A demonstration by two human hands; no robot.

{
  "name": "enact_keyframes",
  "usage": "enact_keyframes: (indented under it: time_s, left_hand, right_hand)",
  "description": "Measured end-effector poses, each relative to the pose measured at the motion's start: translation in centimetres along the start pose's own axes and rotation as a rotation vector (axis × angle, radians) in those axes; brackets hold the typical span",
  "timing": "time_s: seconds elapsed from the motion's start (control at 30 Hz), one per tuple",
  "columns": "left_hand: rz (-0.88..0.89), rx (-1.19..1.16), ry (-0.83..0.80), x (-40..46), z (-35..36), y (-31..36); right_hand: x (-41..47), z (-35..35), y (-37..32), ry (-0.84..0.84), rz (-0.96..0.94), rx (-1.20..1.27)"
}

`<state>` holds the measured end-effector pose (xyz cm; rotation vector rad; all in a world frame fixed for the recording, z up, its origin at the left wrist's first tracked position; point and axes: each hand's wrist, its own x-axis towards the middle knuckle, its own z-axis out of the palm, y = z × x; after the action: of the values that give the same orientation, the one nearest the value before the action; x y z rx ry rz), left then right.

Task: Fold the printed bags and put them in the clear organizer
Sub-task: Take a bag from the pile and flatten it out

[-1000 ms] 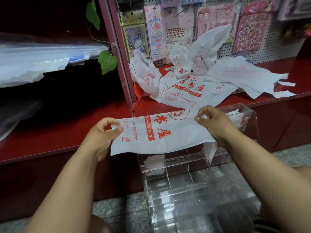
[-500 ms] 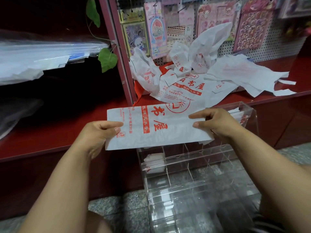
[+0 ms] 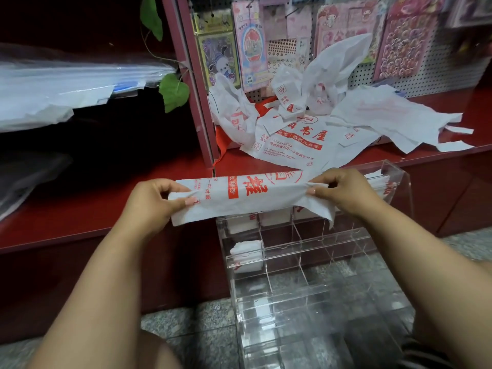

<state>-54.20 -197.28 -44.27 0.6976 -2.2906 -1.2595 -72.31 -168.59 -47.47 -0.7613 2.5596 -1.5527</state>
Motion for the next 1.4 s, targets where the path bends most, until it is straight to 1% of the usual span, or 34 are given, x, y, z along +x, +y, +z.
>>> enact_keyframes:
  time_s: [0.13, 0.17, 0.23, 0.3, 0.37, 0.43, 0.53, 0.6, 0.67, 0.7, 0.77, 0.8, 0.83, 0.9, 0.93, 1.0, 1.07, 1.1, 1.17, 1.23, 1.3, 1.33, 1.4]
  left_hand:
    - [0.137, 0.145, 0.088, -0.4, -0.3, 1.0]
    - [0.143, 0.116, 0.087, -0.6, -0.5, 1.5]
    - [0.123, -0.004, 0.030, -0.9, -1.0, 2.4]
    - [0.139, -0.078, -0.017, -1.2, -1.2, 3.5]
    - [0.174, -0.158, -0.027, -1.2, -0.9, 4.8]
    - [0.221, -0.196, -0.058, -1.2, -0.4, 6.5]
    - [0.273, -0.137, -0.165, -1.3, 0.9, 9.2]
    - [0.286, -0.110, -0.226, -1.5, 1.8, 10.9]
    - [0.306, -0.157, -0.200, -1.4, 2.4, 12.2]
    - [0.288, -0.272, -0.149, -1.1, 2.7, 12.5]
    - [0.174, -0.649, -0.078, -0.7, 3.3, 12.7]
    - [0.102, -0.800, -0.103, -0.8, 3.8, 12.8]
    - [0.027, -0.859, -0.167, -1.2, 4.6, 12.5]
    - [-0.108, -0.744, -0.305, -2.4, 6.6, 11.6]
    - [-0.132, -0.656, -0.322, -2.8, 7.6, 11.2]
    - [-0.077, -0.542, -0.231, -2.8, 8.9, 10.9]
    - [0.015, -0.483, -0.126, -2.1, 9.1, 11.0]
    - [0.047, -0.485, -0.101, -1.9, 9.0, 11.3]
    - [0.050, -0.570, -0.144, -2.0, 9.1, 11.7]
    - [-0.038, -0.601, -0.254, -2.9, 9.7, 11.5]
    - [-0.105, -0.502, -0.317, -3.9, 10.5, 10.2]
    - [-0.109, -0.465, -0.310, -4.4, 10.8, 9.7]
    - [-0.073, -0.457, -0.244, -4.7, 11.1, 9.0]
  right_hand:
    - [-0.2, -0.2, -0.5, -0.070, -0.075, -0.192]
    - [-0.2, -0.3, -0.6, -0.093, -0.073, -0.216]
    - [-0.3, -0.5, -0.3, -0.162, -0.023, -0.228]
    - [-0.5, -0.6, 0.0, -0.263, 0.071, -0.174]
    - [-1.0, -0.5, 0.2, -0.373, 0.123, -0.080]
    - [-1.6, 0.0, -0.1, -0.453, 0.103, -0.013]
    - [-2.5, 1.6, -1.4, -0.526, 0.072, 0.158]
    - [-3.1, 2.8, -2.3, -0.488, 0.019, 0.233]
    - [-3.6, 3.3, -3.1, -0.419, 0.001, 0.302]
    - [-3.9, 3.4, -3.3, -0.396, 0.007, 0.368]
    - [-4.0, 3.3, -3.7, -0.344, 0.027, 0.487]
    - [-4.0, 3.2, -3.8, -0.307, 0.037, 0.525]
    - [-3.9, 3.2, -3.9, -0.269, 0.051, 0.547]
    - [-3.9, 3.3, -4.1, -0.221, 0.072, 0.569]
    - [-3.9, 3.3, -4.2, -0.210, 0.078, 0.572]
    - [-4.2, 3.4, -4.4, -0.205, 0.085, 0.570]
    - [-4.5, 3.2, -4.7, -0.197, 0.071, 0.576]
    - [-4.5, 3.0, -4.8, -0.179, 0.056, 0.586]
    - [-4.4, 2.7, -5.0, -0.107, 0.028, 0.615]
    - [-4.4, 2.6, -5.1, -0.018, 0.016, 0.663]
    - [-4.3, 2.5, -5.2, 0.030, 0.030, 0.698]
    - [-4.3, 2.5, -5.3, 0.034, 0.043, 0.713]
    - [-4.4, 2.4, -5.5, 0.027, 0.061, 0.741]
